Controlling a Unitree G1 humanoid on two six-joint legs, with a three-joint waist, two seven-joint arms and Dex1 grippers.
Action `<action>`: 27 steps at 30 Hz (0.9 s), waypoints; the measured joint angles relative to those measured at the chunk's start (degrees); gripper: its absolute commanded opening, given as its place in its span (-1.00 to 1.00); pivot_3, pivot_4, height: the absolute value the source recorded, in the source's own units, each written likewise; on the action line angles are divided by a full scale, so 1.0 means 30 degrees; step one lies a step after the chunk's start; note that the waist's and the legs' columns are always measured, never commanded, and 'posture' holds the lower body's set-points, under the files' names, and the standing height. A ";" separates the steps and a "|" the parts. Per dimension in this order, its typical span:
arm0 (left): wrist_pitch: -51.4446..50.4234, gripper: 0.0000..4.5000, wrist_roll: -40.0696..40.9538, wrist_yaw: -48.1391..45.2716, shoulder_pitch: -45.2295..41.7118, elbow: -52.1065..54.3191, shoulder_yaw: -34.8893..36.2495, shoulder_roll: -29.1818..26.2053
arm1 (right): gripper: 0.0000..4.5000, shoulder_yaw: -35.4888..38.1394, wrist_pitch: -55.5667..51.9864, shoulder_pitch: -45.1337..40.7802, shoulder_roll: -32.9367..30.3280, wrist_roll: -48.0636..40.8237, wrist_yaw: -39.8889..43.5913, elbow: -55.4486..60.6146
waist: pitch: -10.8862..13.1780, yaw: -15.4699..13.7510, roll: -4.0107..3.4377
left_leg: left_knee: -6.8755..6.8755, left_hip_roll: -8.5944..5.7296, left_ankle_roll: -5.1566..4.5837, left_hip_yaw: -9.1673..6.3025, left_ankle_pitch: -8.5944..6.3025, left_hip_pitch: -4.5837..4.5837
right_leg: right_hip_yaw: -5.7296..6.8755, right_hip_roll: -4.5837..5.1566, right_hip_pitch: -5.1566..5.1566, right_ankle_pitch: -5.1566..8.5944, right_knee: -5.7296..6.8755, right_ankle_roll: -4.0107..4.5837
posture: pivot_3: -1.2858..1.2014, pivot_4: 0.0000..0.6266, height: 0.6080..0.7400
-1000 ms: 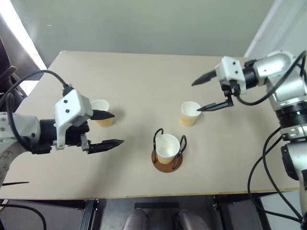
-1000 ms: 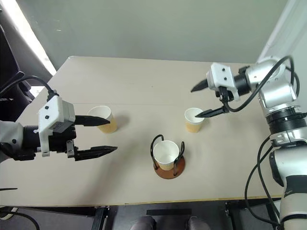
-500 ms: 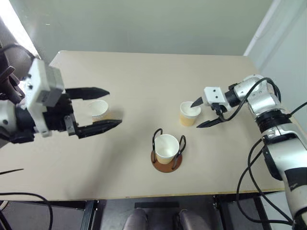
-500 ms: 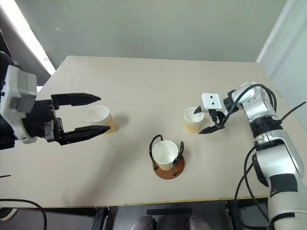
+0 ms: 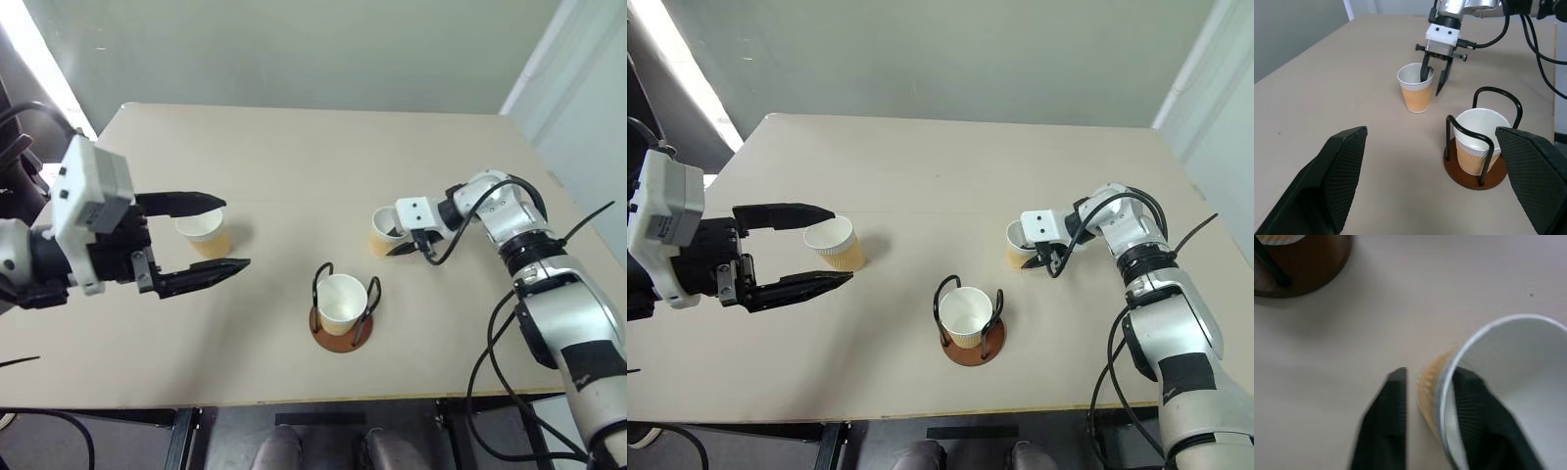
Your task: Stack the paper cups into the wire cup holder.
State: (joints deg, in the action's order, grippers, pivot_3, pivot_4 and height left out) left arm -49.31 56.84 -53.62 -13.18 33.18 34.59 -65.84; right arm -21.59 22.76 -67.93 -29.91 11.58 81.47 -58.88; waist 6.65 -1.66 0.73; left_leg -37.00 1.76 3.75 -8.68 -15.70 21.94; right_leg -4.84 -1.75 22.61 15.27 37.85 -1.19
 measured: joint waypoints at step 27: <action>0.5048 1.00 -0.2952 0.0284 0.4119 0.0638 -0.0834 0.5635 | -0.99 0.0734 -1.3863 0.2094 -0.4627 -1.4985 0.3610 1.9719 | 0.0003 0.0330 -0.0002 | -0.0033 0.0027 0.0032 0.0017 0.0006 -0.0080 | 0.0001 -0.0056 -0.0078 0.0037 -0.0060 0.0057 | 0.03 -0.52 1.00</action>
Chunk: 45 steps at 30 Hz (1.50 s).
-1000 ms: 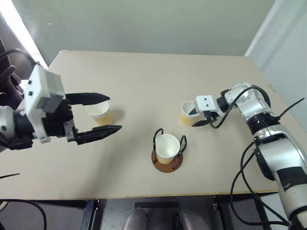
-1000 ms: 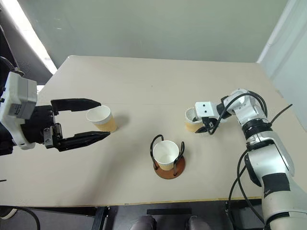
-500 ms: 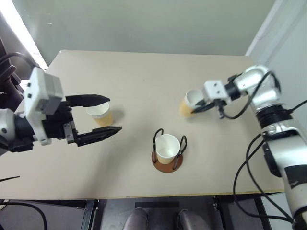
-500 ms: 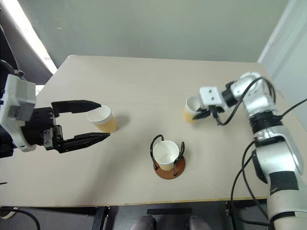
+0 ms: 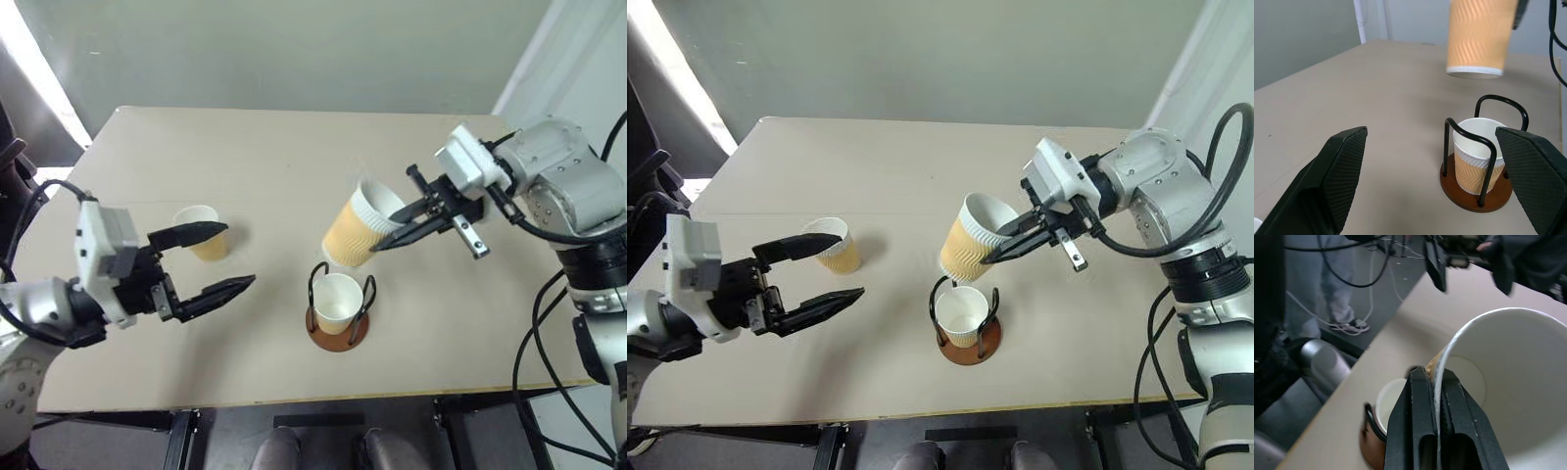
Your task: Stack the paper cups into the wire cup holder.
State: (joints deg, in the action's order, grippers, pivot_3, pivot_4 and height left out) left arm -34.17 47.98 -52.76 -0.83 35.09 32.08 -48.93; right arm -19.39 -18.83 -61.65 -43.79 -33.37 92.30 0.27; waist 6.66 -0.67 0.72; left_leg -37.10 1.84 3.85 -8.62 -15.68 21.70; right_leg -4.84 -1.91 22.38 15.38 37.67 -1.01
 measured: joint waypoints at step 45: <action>0.0201 1.00 0.0737 -0.2826 0.2880 0.1870 0.0495 -0.2643 | -0.72 -0.4314 0.4427 0.0556 0.1168 0.4486 0.0002 -0.0357 | -0.0002 0.0058 0.0002 | 0.0000 0.0009 -0.0028 0.0010 -0.0021 -0.0002 | -0.0014 -0.0038 -0.0016 0.0001 0.0018 -0.0001 | 0.03 -0.52 1.00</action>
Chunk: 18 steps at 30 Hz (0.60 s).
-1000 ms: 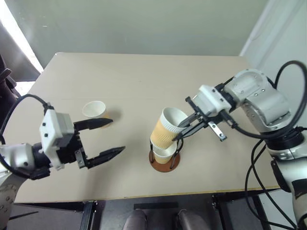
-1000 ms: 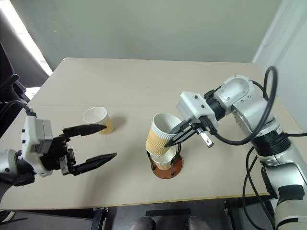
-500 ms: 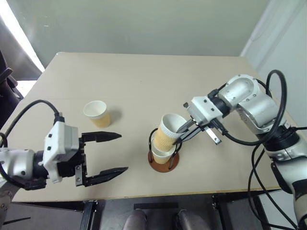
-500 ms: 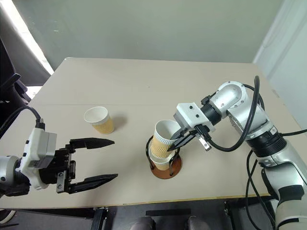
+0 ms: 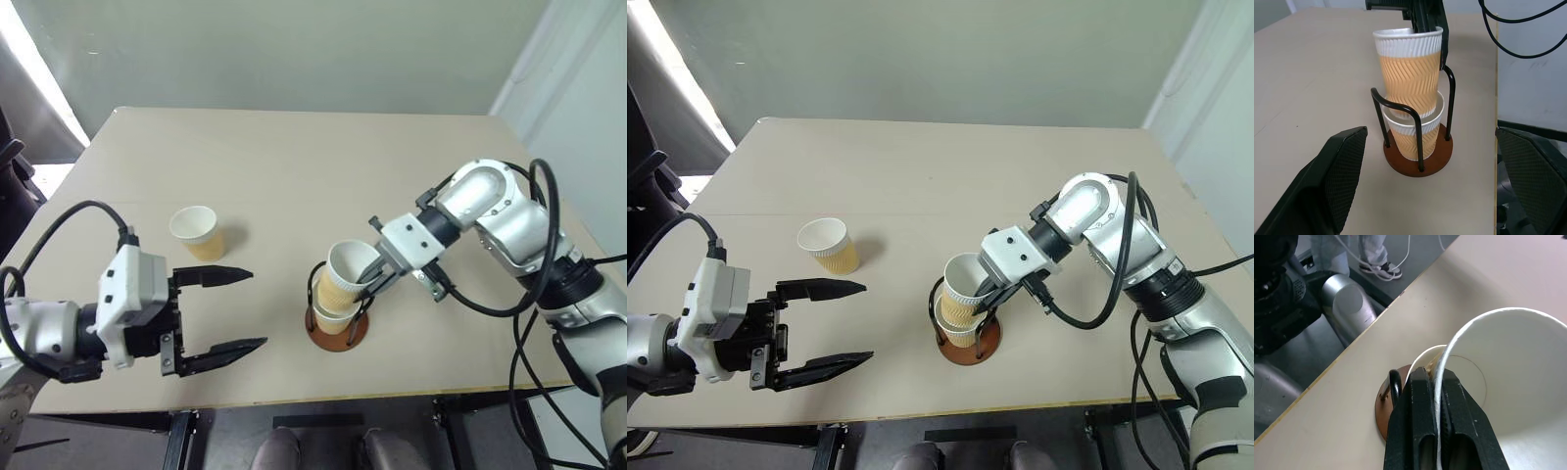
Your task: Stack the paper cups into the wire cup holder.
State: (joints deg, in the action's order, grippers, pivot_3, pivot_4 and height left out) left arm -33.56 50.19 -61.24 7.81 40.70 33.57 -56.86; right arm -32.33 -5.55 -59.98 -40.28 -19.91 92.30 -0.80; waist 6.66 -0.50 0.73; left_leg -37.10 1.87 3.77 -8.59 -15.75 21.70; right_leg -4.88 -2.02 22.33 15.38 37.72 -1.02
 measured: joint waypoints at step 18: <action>-0.0164 1.00 -0.2833 0.2469 -0.3866 -0.4782 0.0230 -0.1751 | 0.85 0.9999 -0.6786 0.1425 -0.2166 -0.4986 -0.1353 -0.4822 | -0.0012 -0.0575 0.0020 | 0.0033 -0.0017 0.0052 -0.0050 0.0006 0.0012 | 0.0018 0.0035 0.0003 0.0013 -0.0016 0.0024 | 0.03 -0.52 1.00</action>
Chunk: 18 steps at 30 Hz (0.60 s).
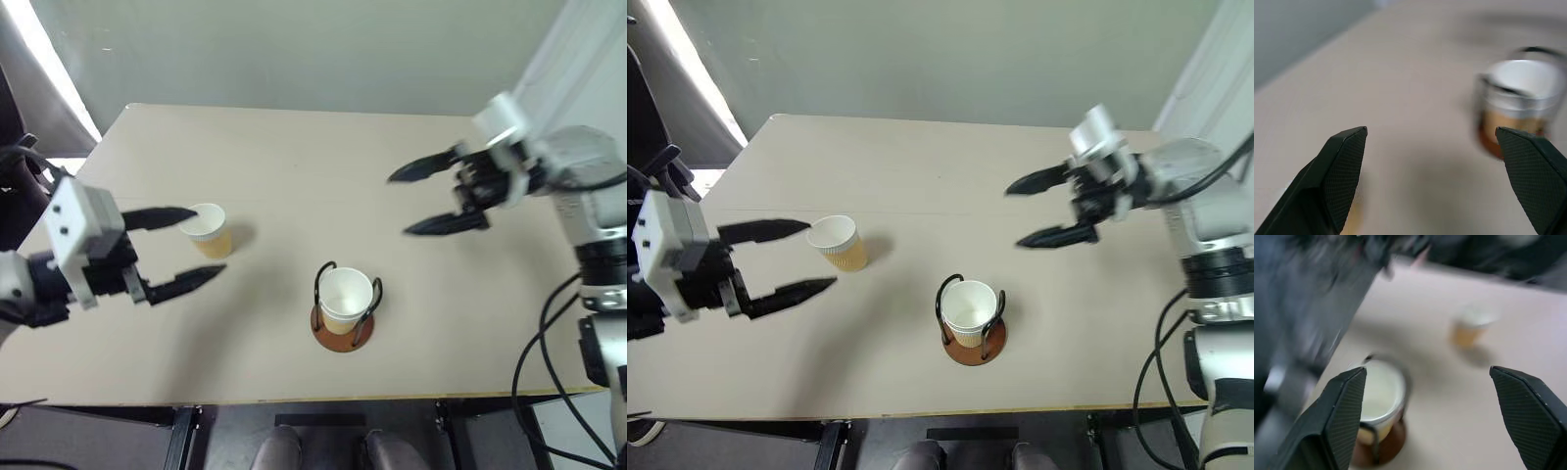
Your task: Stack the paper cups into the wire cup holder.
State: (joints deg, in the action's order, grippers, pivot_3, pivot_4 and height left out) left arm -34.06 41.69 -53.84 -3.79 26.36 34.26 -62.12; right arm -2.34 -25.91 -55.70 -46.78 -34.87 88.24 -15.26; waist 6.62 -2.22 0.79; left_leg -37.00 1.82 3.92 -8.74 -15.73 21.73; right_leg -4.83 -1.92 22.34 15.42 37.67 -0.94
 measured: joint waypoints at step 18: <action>0.5237 1.00 -0.9901 -0.1177 -0.8059 -1.0405 -1.0909 -0.0747 | 0.85 0.5742 -0.4163 0.7286 -0.0619 -0.3733 -0.5100 0.6054 | 0.0020 0.0329 -0.0035 | -0.0009 0.0001 0.0017 -0.0026 -0.0005 0.0033 | -0.0013 -0.0020 0.0066 0.0004 -0.0021 -0.0022 | 0.03 -0.52 1.00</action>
State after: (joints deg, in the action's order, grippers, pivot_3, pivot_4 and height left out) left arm -18.35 11.99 -57.37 -27.96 -4.86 1.53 -64.36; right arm 14.89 -38.40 -33.84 -48.64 -46.07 72.94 2.90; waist 6.68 -1.24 0.68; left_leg -37.03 1.82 3.97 -8.82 -15.74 21.83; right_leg -4.87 -1.98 22.54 15.43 37.61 -1.01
